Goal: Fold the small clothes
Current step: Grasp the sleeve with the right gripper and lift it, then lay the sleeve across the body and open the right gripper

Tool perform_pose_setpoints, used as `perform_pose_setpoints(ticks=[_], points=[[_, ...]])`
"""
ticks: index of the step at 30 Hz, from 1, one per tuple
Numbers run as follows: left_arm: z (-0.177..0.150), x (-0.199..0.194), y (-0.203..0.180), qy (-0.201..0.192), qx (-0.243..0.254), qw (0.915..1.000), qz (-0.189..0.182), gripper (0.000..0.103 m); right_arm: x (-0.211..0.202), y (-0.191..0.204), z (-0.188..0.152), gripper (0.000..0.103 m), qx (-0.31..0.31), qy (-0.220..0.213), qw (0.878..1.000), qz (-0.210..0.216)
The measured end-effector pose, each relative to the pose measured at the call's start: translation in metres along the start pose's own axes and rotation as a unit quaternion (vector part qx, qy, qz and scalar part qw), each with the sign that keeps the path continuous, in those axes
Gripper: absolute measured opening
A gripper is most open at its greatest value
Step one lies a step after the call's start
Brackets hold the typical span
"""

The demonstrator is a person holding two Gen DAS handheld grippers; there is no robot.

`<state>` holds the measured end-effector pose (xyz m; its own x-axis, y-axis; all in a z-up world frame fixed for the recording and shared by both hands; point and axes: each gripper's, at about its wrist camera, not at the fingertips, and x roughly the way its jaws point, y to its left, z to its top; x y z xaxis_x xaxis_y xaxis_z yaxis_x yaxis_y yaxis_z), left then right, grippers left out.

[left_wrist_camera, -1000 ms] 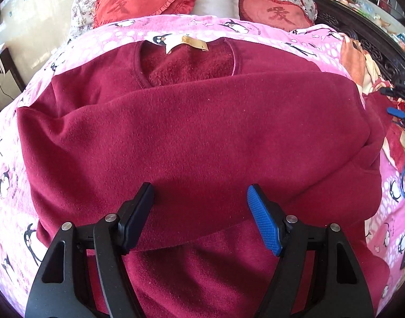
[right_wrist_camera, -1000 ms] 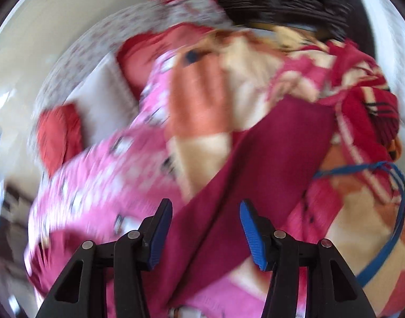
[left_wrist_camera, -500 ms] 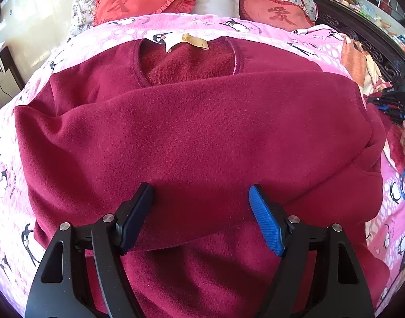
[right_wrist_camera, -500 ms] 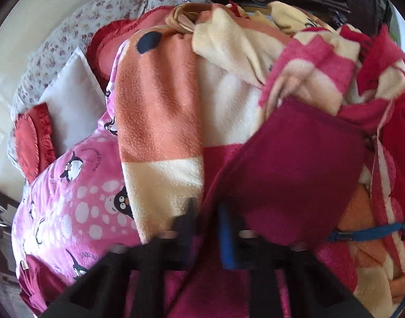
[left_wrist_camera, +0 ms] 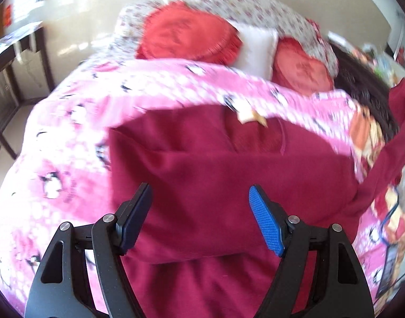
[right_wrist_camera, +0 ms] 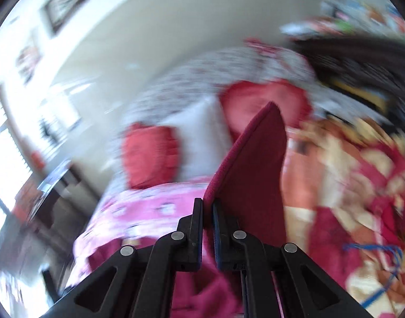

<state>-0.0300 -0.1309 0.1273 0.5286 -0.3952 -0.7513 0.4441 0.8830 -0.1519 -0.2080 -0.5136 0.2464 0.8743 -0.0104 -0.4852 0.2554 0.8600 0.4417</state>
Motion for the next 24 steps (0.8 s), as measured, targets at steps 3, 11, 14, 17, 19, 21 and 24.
perform_pose_setpoints(ticks=[3,11,14,17,19,21,24], points=[[0.007,-0.018,0.025,-0.021,-0.032,0.9993,0.002,0.076,0.024,0.069,-0.011,0.006,-0.055,0.032,0.995,0.077],[0.005,-0.031,0.068,-0.03,-0.062,0.9976,0.003,0.076,0.138,0.191,-0.118,0.006,-0.125,0.18,0.958,0.184],[0.0,-0.02,0.078,-0.015,-0.078,0.9968,-0.003,0.076,0.184,0.21,-0.173,0.006,-0.146,0.254,0.941,0.17],[-0.003,-0.008,0.081,0.0,-0.078,0.9969,-0.008,0.076,0.198,0.207,-0.205,0.012,-0.167,0.303,0.929,0.128],[-0.005,-0.002,0.079,-0.002,-0.069,0.9976,0.001,0.076,0.181,0.195,-0.201,0.032,-0.161,0.289,0.935,0.129],[-0.005,0.006,0.076,0.001,-0.058,0.9983,0.012,0.076,0.156,0.18,-0.188,0.043,-0.143,0.264,0.946,0.125],[-0.004,0.021,0.071,0.018,-0.042,0.9989,0.012,0.076,0.115,0.143,-0.155,0.044,-0.114,0.206,0.968,0.083]])
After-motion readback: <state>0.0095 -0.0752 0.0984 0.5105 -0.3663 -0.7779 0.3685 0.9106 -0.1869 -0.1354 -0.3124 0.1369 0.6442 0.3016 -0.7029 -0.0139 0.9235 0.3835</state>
